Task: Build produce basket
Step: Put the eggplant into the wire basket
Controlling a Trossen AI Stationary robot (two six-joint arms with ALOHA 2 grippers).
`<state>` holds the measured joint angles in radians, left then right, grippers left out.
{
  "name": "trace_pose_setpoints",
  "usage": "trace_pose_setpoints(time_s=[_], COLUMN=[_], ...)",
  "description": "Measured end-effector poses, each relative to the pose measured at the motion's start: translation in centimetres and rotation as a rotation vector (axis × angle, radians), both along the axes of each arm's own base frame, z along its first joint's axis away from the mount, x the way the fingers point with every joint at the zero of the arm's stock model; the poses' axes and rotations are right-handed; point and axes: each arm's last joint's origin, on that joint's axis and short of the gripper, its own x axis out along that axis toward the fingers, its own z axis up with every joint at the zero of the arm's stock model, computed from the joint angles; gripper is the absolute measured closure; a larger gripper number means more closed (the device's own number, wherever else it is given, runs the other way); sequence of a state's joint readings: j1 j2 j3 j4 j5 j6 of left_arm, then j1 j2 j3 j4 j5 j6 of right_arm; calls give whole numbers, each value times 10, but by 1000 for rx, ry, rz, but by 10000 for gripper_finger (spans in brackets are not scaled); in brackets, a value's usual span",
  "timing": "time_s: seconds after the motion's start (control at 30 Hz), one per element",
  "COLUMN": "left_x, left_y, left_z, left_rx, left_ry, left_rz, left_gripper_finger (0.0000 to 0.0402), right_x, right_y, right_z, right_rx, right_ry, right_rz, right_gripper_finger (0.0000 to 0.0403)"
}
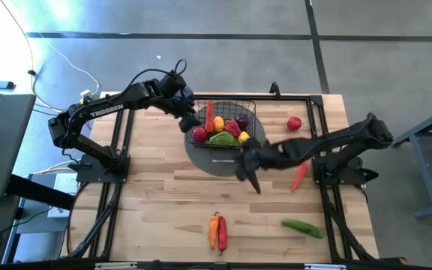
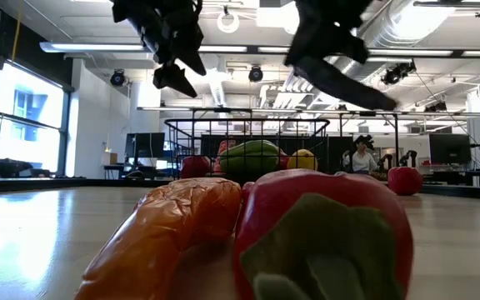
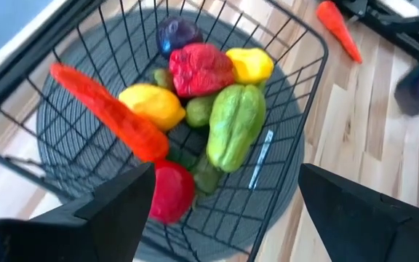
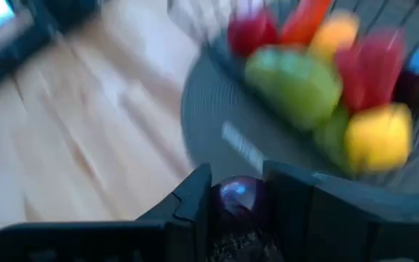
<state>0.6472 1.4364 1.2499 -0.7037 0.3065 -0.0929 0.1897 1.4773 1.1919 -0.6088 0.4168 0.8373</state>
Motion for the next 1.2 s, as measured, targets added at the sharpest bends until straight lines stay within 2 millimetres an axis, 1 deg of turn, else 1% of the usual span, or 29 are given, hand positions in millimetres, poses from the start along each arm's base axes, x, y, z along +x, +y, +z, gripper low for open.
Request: trace_pose_setpoints(time_s=[0.1,0.23,0.37,0.5,0.7,0.93,1.2], left_x=[-1,-2,1,7,14,25,36], left_y=[-2,-7,-14,-25,-42,-67,-103], left_z=[-2,-4,-5,-6,-8,-8,-9], left_rx=[-32,-79,-133,-160,-182,-264,-280], left_ry=[22,51,69,87,126,129,149], left_rz=[14,39,63,99,157,186,241], left_gripper_finger=[73,73,73,73,73,73,73], right_x=[2,5,6,7,4,-1,-6], right_y=[-24,-54,-79,-99,-124,-144,-161], right_z=[15,27,33,37,42,43,43], right_rx=[-56,-121,-159,-199,-271,-390,-365], right_ry=[-82,-151,-183,-209,-231,-168,-180], right_rz=[-17,-15,13,27,-3,24,79], right_gripper_finger=[317,317,317,317,316,287,280])
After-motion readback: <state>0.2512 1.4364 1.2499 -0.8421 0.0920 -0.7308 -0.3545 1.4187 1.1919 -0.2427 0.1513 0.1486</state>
